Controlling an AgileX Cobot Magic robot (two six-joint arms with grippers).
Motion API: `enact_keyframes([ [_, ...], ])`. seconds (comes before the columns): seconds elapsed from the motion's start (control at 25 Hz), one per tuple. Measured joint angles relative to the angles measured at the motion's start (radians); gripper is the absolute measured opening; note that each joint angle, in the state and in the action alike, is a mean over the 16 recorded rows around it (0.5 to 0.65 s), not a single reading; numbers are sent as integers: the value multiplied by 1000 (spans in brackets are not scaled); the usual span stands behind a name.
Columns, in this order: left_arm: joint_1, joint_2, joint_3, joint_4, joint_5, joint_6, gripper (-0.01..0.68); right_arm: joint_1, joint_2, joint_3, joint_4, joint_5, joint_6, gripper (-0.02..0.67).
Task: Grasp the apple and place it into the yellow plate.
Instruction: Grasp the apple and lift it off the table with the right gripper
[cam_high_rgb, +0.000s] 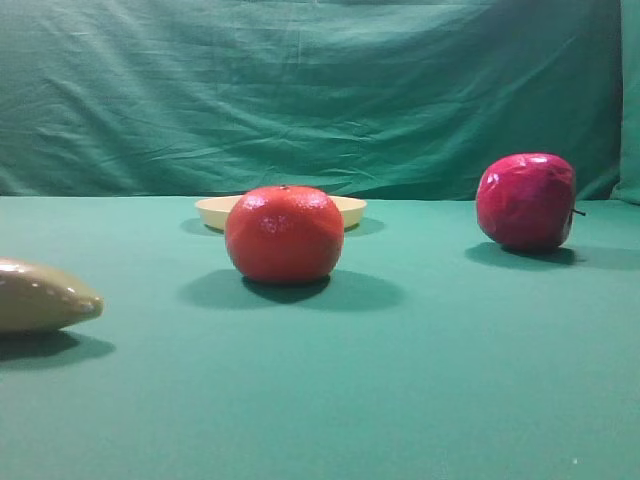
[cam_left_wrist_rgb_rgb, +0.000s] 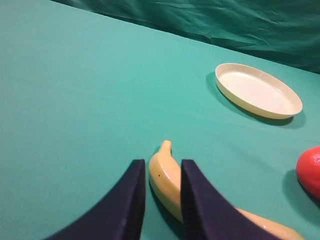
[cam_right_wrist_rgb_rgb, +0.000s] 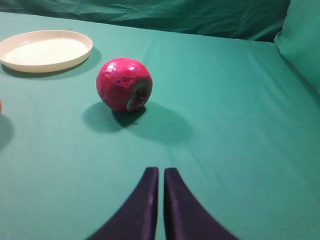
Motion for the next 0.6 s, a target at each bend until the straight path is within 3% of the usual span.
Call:
enact_keyframes([
  [0.6, 0, 0, 0, 0, 0, 0, 157, 0, 0, 0, 0, 0, 0, 0],
])
